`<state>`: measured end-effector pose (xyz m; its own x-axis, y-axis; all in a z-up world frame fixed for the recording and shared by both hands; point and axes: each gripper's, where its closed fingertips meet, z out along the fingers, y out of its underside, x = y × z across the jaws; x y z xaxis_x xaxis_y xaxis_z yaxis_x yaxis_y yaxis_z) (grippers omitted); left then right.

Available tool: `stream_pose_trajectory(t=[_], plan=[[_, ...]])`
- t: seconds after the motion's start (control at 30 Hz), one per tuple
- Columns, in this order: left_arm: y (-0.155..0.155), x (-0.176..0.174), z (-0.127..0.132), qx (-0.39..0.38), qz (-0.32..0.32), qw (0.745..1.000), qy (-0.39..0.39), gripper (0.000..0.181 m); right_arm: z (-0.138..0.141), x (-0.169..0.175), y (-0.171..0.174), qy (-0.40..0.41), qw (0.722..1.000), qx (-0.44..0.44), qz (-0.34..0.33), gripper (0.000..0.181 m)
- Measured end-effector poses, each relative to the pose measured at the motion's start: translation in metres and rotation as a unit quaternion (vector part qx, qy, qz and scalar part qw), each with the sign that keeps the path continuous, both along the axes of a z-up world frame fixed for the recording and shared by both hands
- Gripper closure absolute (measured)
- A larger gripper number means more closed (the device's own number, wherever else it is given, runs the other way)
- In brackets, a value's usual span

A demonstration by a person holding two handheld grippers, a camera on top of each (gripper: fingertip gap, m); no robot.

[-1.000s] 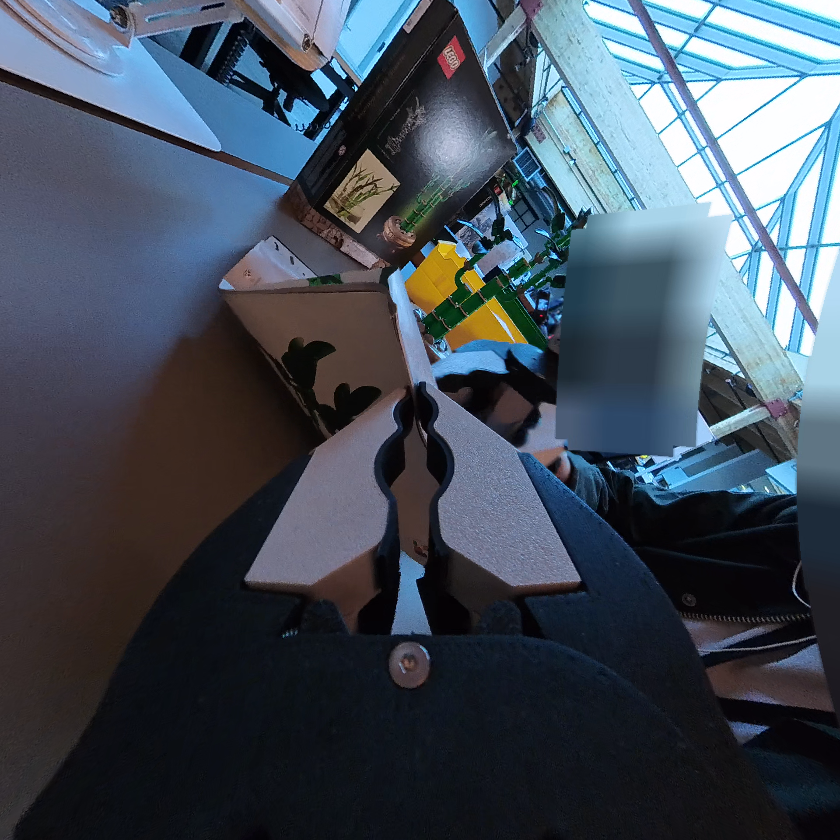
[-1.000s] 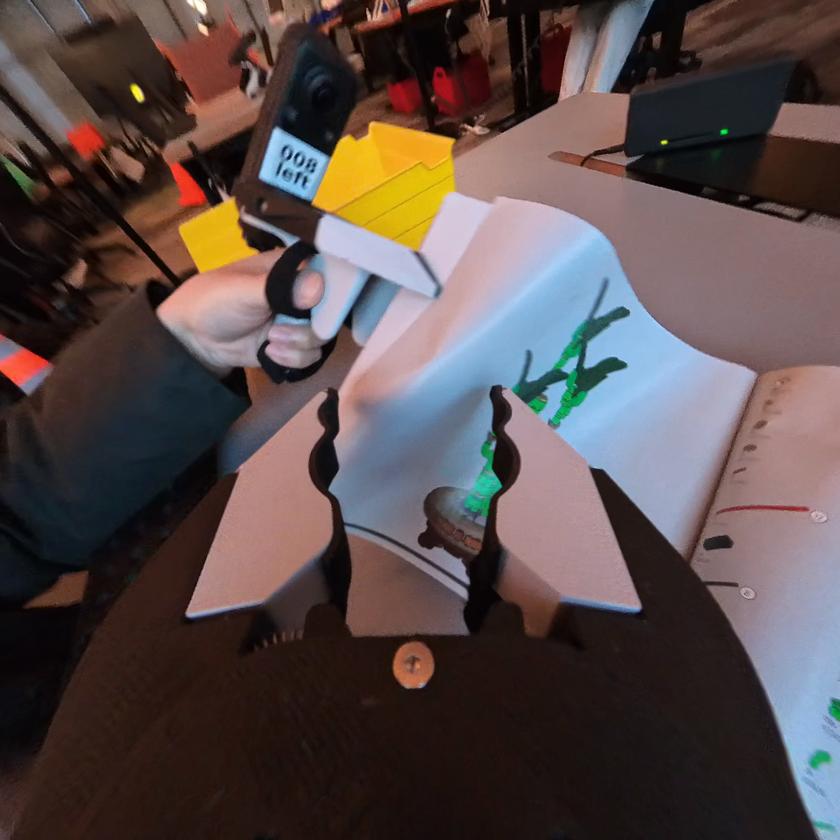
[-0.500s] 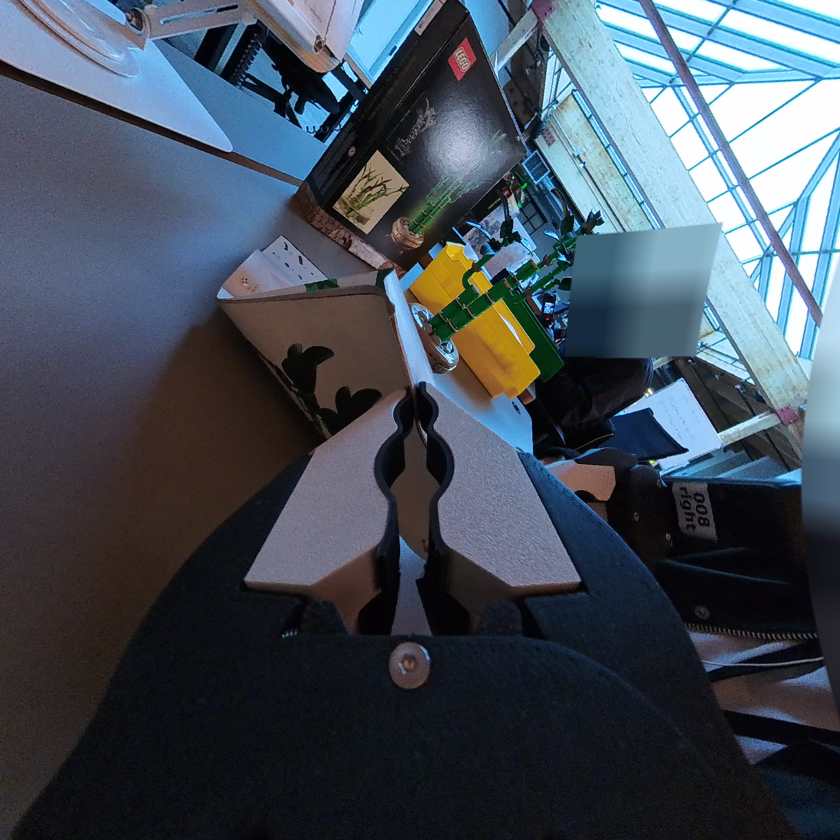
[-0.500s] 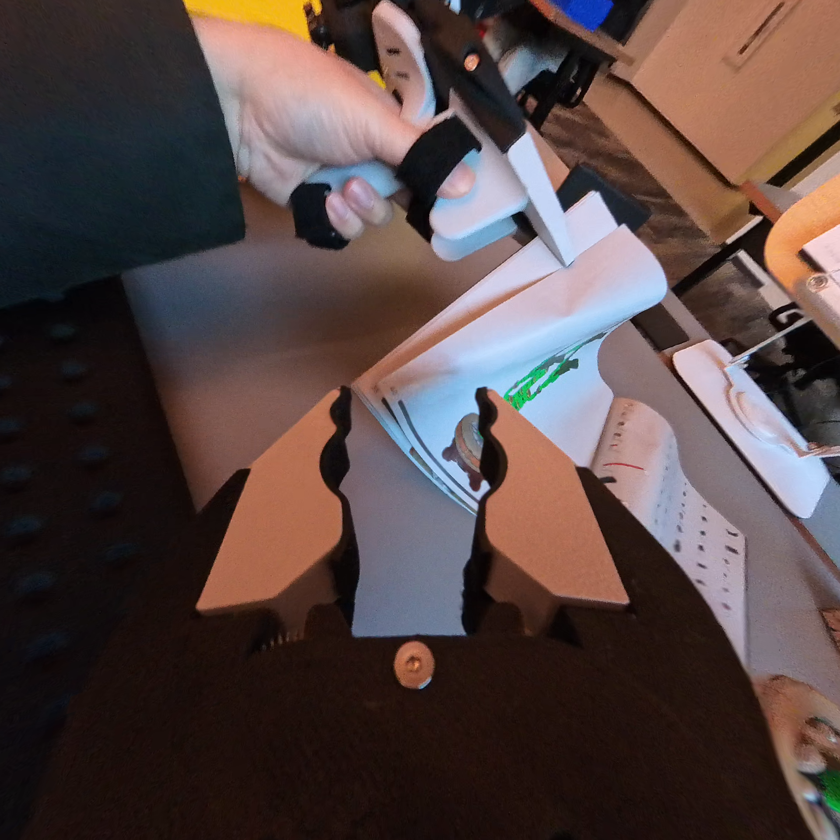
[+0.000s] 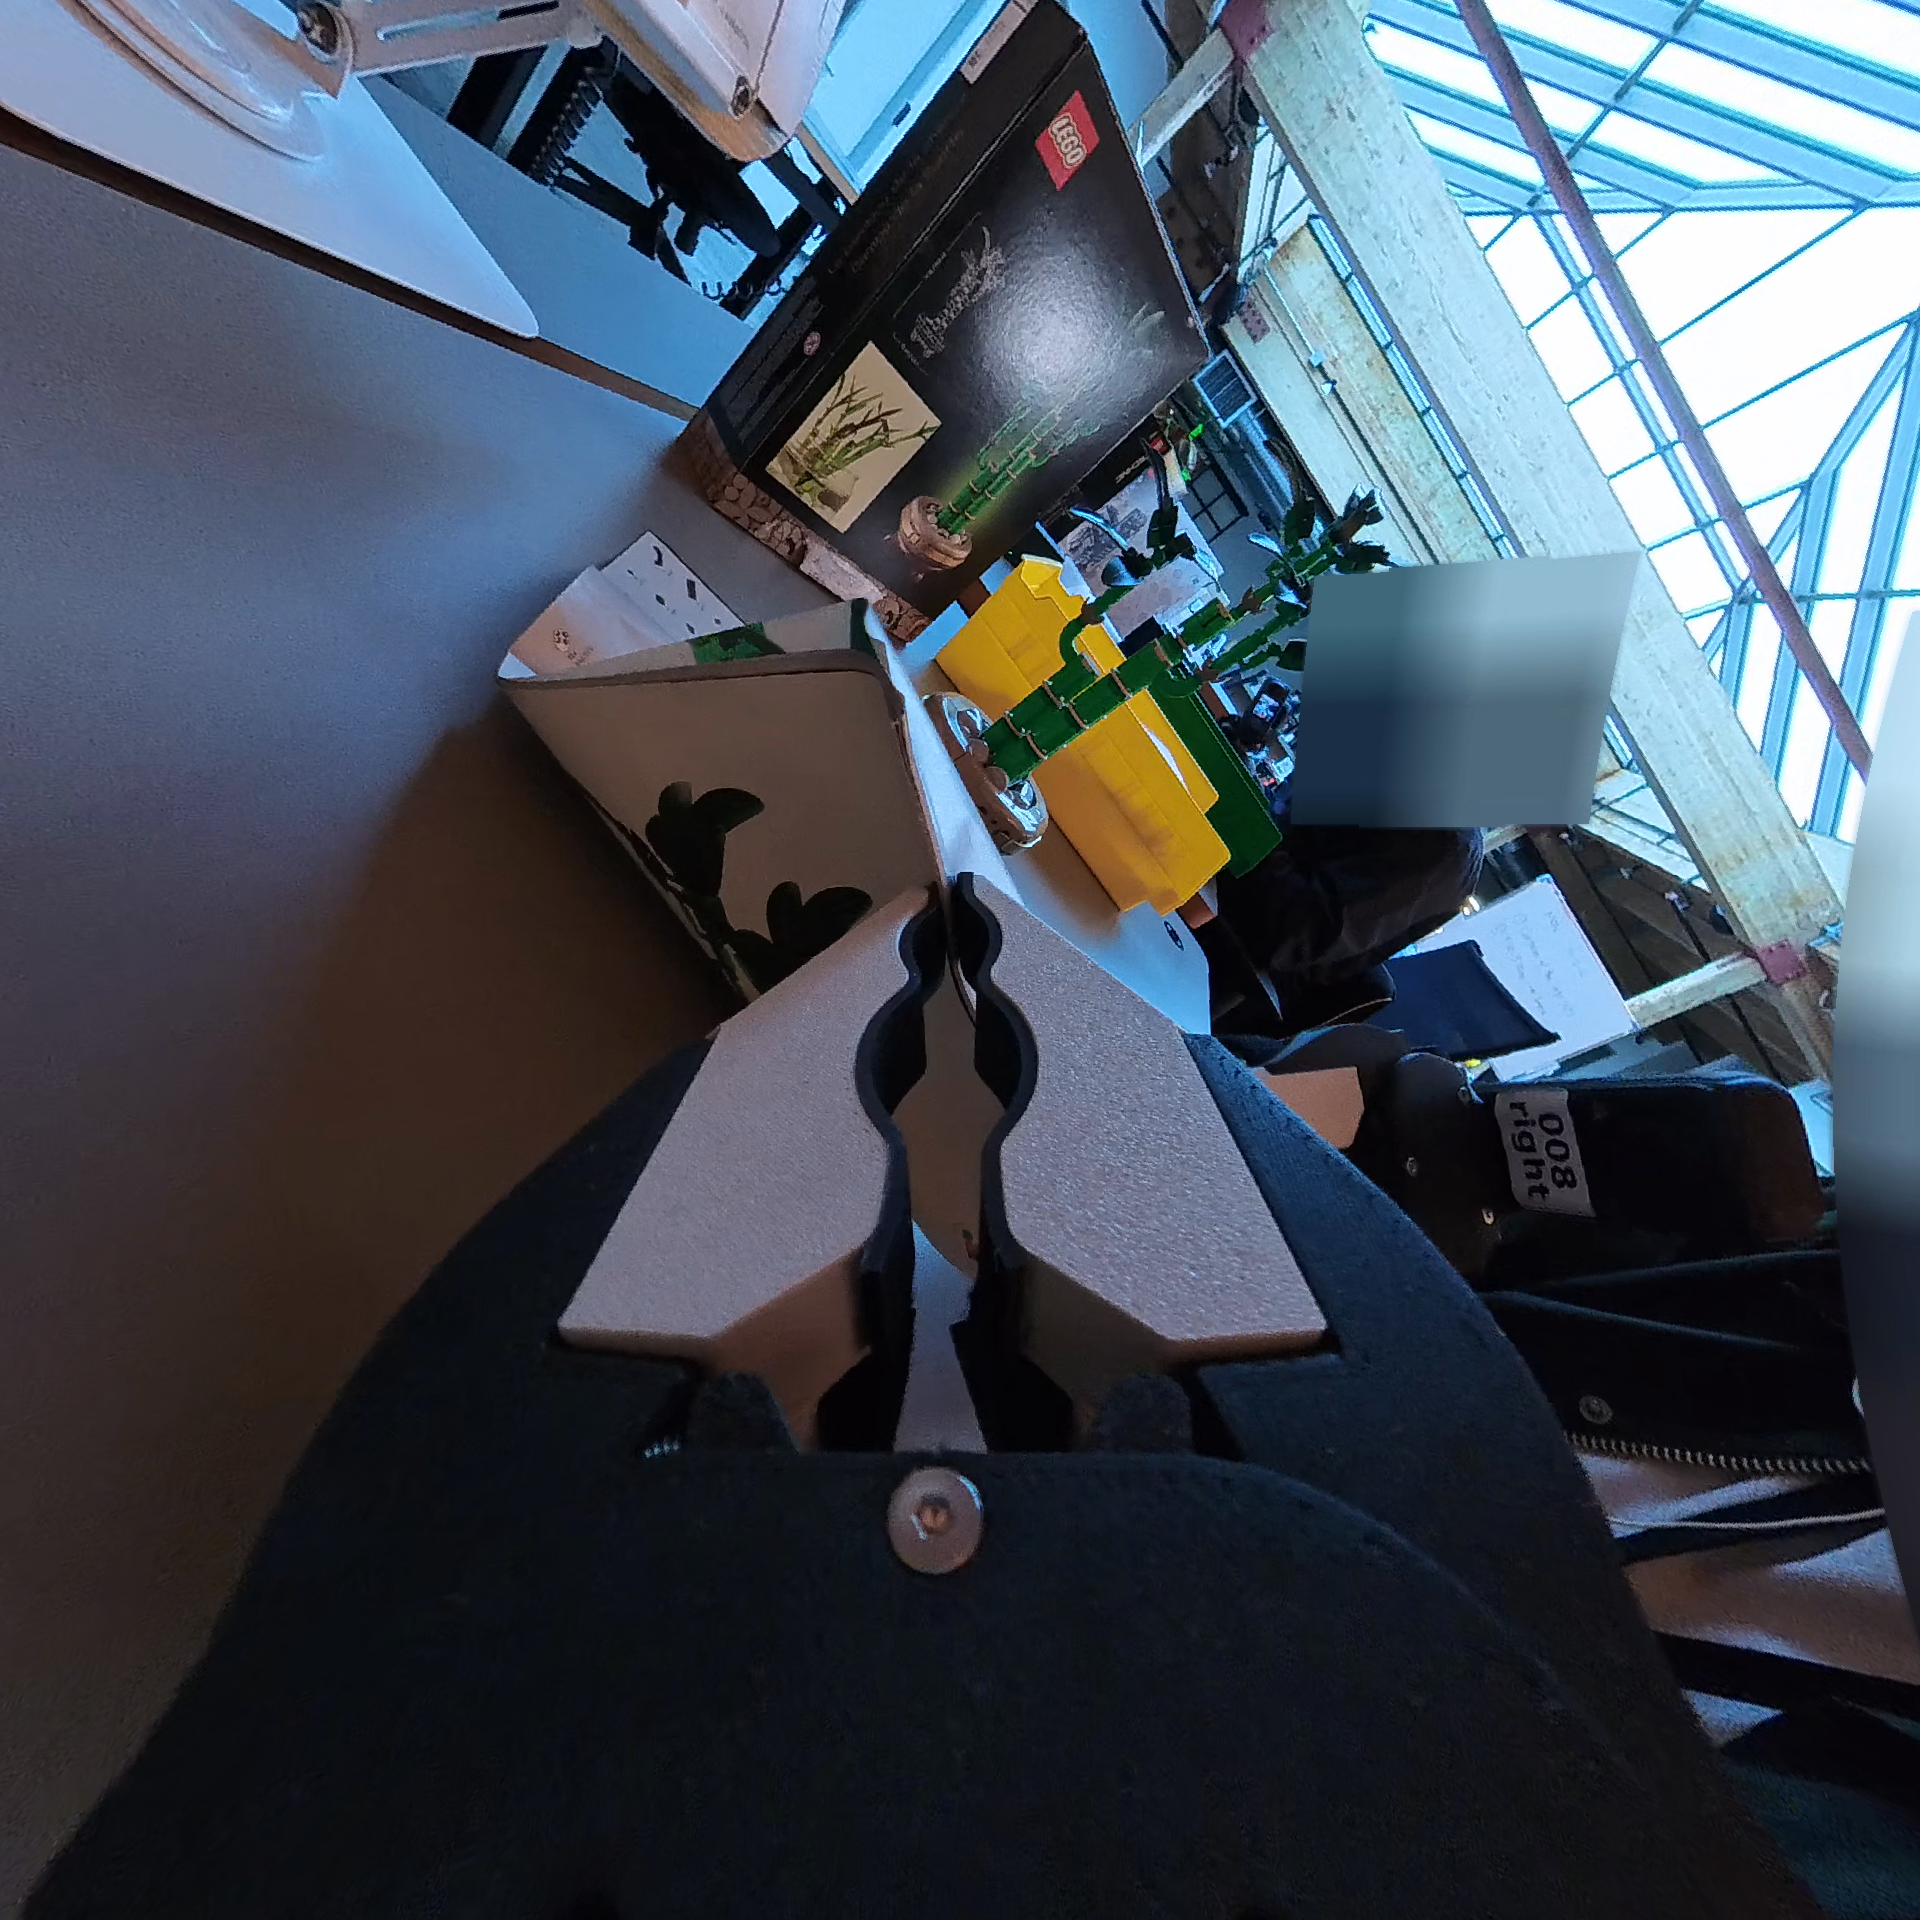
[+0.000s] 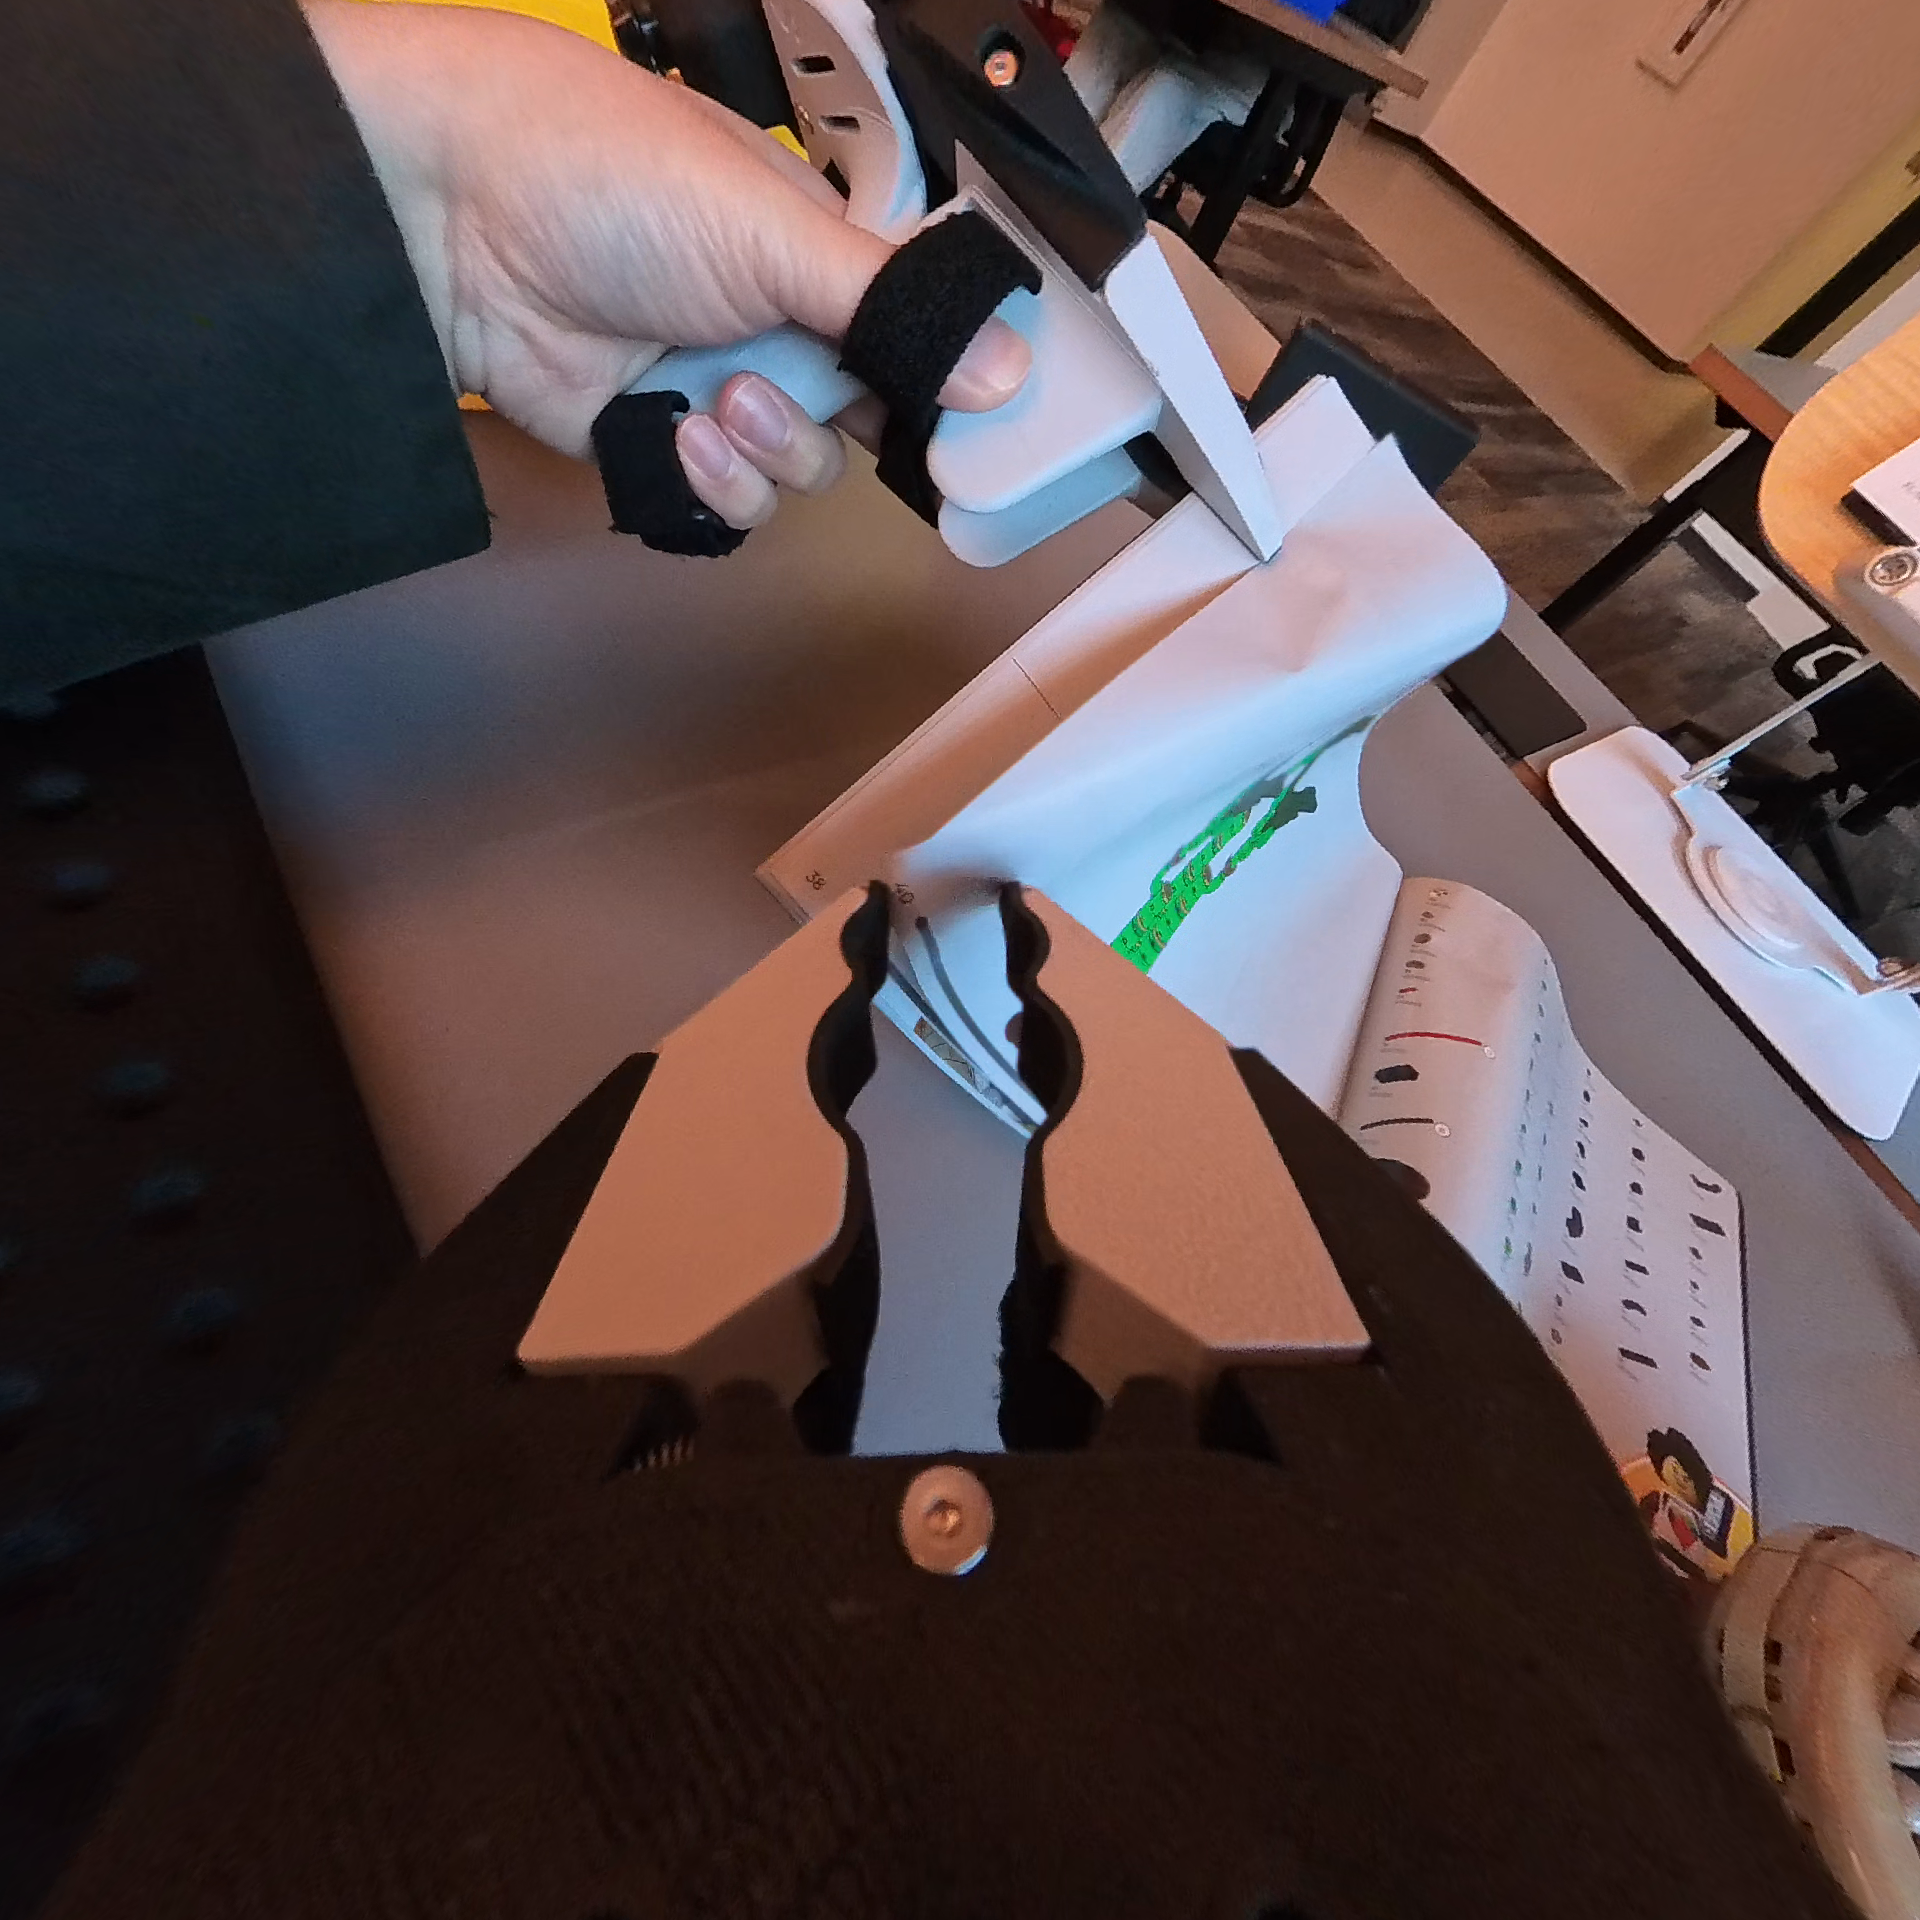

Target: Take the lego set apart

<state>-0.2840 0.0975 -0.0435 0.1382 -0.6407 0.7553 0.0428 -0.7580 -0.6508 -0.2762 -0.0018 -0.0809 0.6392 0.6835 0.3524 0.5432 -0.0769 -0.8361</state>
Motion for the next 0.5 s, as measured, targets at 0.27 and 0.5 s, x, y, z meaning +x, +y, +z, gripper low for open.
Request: stream_pose_trajectory(t=[0.27,0.5], plan=[[0.0043,-0.0064,-0.0003,0.0,0.013,1.0,0.003,0.181,0.0062,0.0056,-0.002,-0.004,1.0,0.027,-0.002,0.171],[0.0071,-0.009,-0.0037,-0.003,0.021,1.0,0.012,0.181,0.0079,0.0067,-0.0019,-0.008,0.999,0.038,0.0,0.18]])
